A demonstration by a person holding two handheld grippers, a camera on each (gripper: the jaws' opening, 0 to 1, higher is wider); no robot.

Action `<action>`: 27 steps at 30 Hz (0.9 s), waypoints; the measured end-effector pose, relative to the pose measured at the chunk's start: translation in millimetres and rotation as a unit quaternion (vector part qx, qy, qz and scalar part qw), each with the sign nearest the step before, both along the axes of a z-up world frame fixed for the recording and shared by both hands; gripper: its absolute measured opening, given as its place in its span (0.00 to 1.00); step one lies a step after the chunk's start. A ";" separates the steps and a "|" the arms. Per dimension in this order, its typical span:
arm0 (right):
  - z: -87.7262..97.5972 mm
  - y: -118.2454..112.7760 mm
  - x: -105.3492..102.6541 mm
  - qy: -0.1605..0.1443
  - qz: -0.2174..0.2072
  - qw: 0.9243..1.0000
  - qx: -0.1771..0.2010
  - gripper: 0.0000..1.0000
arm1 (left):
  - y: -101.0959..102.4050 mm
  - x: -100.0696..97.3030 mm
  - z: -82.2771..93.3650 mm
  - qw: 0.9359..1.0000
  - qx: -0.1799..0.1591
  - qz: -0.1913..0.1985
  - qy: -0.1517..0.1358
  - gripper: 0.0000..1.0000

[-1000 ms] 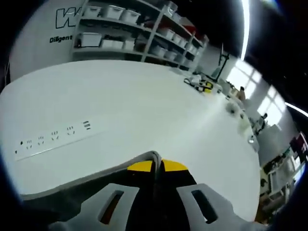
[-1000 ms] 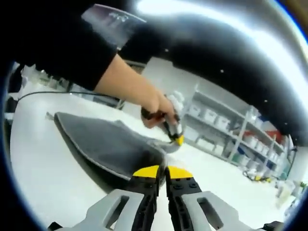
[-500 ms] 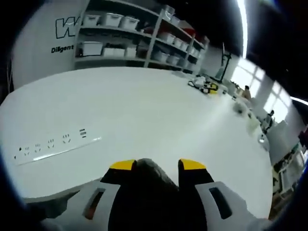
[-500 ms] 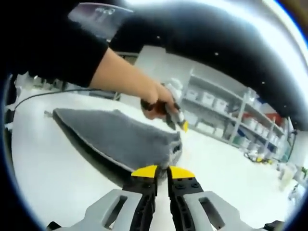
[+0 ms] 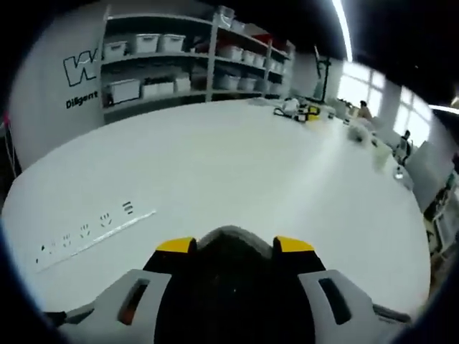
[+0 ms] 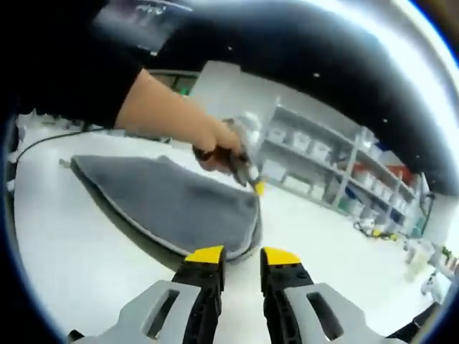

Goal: Open the folded towel by lifting each exposed corner and separating the folded layers until the towel lies flat within the target outline without major curled edges

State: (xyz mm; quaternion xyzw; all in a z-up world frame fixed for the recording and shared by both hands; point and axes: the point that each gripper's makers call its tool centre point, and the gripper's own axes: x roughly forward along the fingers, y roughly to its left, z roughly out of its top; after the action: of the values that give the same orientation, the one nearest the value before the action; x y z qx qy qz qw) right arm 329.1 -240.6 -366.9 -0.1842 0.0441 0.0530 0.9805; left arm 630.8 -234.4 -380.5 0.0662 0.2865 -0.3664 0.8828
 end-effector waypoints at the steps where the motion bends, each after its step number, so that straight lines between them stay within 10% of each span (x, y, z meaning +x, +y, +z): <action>1: 2.1 -0.3 0.6 -0.005 -0.001 1.000 -0.004 0.14 | 0.4 0.0 -1.6 1.000 -0.001 0.000 0.001 0.41; 13: 5.8 14.5 13.1 0.013 0.037 0.999 -0.026 0.30 | -23.4 -7.8 -19.4 0.999 0.035 -0.036 -0.017 0.53; 17: -2.2 30.9 19.8 0.068 0.093 0.992 0.059 0.36 | -27.4 -12.8 -23.4 0.999 0.025 -0.042 0.000 0.57; 21: -10.8 30.0 21.8 0.093 0.100 0.988 0.071 0.42 | -18.9 -12.3 3.2 0.999 -0.017 -0.037 -0.025 0.60; 27: 9.3 25.2 24.6 0.057 0.090 0.992 0.069 0.51 | 8.5 -8.6 41.6 0.993 0.018 -0.053 -0.105 0.81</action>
State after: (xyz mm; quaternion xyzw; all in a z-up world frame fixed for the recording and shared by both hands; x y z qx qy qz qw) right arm 353.8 -215.4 -357.6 -0.1164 0.0797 0.1544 0.9779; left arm 622.1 -225.8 -338.9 0.1357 0.1945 -0.3984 0.8860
